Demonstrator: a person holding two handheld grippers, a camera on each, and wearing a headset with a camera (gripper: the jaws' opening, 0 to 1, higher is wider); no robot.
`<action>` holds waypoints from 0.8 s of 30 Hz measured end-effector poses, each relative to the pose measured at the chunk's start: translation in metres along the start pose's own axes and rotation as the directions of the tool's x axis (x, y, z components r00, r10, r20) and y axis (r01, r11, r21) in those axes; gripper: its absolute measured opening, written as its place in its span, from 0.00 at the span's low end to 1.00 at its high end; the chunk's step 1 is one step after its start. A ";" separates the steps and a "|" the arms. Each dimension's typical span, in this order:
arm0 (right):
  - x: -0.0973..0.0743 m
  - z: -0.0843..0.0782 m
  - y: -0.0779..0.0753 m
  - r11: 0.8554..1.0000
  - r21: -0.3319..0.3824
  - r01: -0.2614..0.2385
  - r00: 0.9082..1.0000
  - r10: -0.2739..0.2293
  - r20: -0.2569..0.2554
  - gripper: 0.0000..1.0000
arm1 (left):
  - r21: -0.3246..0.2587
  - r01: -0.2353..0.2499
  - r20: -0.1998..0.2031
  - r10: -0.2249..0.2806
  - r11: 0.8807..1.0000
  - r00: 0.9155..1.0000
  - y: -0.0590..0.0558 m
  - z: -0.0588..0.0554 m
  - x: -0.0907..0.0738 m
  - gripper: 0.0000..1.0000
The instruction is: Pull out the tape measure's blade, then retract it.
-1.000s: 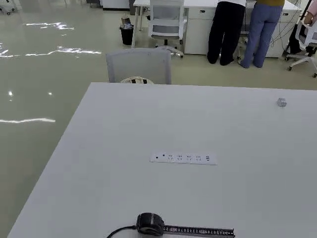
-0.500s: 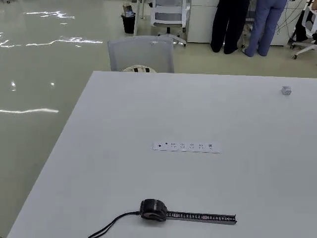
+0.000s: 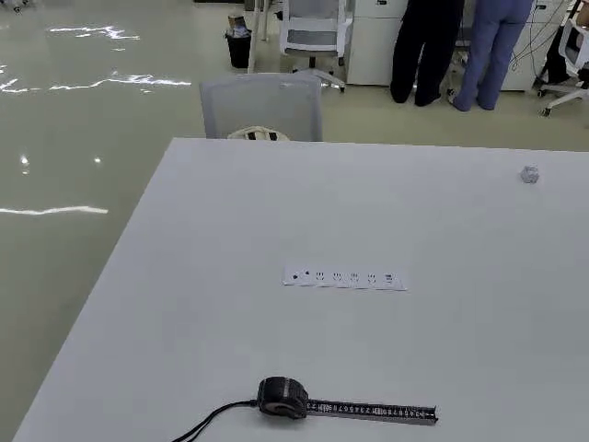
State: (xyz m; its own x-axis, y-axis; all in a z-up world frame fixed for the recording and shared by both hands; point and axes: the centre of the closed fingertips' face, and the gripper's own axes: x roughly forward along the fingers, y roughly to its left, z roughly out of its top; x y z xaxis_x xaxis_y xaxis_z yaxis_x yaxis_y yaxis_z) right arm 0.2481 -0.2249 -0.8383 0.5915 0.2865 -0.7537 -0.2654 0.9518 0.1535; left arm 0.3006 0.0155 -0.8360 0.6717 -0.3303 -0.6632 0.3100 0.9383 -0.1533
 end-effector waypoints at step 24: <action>0.011 -0.004 -0.004 1.000 -0.001 -0.006 1.000 0.006 -0.024 0.88 | -0.015 -0.022 -0.004 0.021 1.000 1.000 0.001 0.008 0.015 1.00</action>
State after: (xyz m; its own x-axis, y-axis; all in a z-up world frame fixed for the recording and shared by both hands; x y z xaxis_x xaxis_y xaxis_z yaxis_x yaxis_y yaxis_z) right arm 0.2529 -0.2261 -0.8496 0.5717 0.2891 -0.7679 -0.2694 0.9501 0.1571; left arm 0.3159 0.0103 -0.8400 0.6752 -0.3096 -0.6695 0.2850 0.9467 -0.1503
